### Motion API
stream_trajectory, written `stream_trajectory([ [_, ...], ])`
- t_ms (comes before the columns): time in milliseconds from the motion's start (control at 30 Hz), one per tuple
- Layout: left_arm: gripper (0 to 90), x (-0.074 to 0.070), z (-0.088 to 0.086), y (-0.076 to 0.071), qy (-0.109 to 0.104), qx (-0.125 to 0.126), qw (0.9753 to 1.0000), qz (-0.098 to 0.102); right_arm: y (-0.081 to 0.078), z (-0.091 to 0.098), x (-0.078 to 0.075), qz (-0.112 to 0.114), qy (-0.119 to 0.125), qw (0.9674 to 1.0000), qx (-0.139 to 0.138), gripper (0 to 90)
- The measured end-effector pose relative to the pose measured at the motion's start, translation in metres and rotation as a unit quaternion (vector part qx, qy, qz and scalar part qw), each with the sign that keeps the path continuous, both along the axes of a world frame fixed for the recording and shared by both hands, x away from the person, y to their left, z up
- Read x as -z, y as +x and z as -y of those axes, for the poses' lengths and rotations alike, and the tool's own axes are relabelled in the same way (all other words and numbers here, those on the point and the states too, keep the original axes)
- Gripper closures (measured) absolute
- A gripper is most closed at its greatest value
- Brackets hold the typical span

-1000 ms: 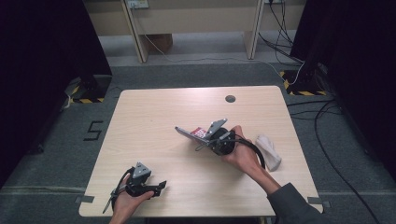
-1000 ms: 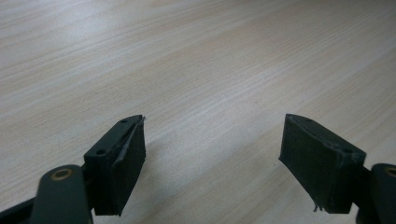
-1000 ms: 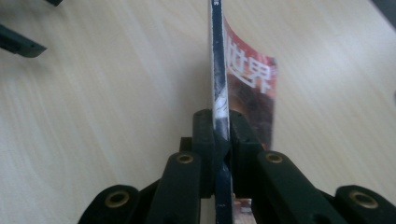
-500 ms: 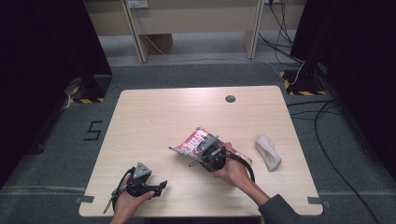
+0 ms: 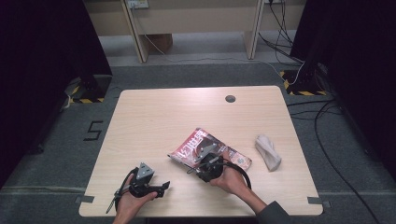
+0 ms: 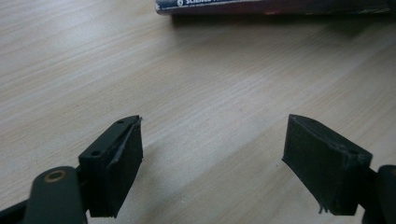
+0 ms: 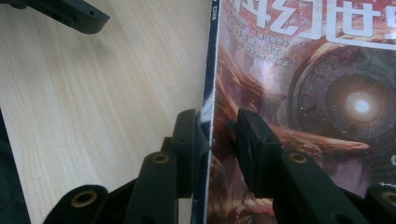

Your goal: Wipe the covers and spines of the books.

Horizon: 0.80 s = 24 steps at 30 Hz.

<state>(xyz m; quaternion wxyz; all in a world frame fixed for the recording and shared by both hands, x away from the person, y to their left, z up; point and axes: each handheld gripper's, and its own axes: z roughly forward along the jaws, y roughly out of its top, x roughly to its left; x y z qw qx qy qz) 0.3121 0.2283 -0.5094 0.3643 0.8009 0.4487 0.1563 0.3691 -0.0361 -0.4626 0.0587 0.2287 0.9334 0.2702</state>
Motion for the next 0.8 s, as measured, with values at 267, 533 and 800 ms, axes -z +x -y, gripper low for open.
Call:
stream_trajectory([
  [267, 19.6, -0.001, 0.003, 0.0, -0.006, -0.002, 1.0, 0.001, -0.006, -0.002, 0.017, -0.029, 0.018, 0.9994, 0.006, 61.0],
  [533, 19.7, -0.001, 0.013, -0.004, 0.0, 0.002, 1.0, 0.01, -0.003, 0.007, 0.023, -0.046, 0.062, 0.9967, 0.024, 57.4],
  [800, 19.7, -0.002, 0.031, -0.009, 0.002, 0.023, 0.9994, 0.027, 0.017, 0.048, 0.014, -0.005, 0.069, 0.9938, 0.087, 50.8],
])
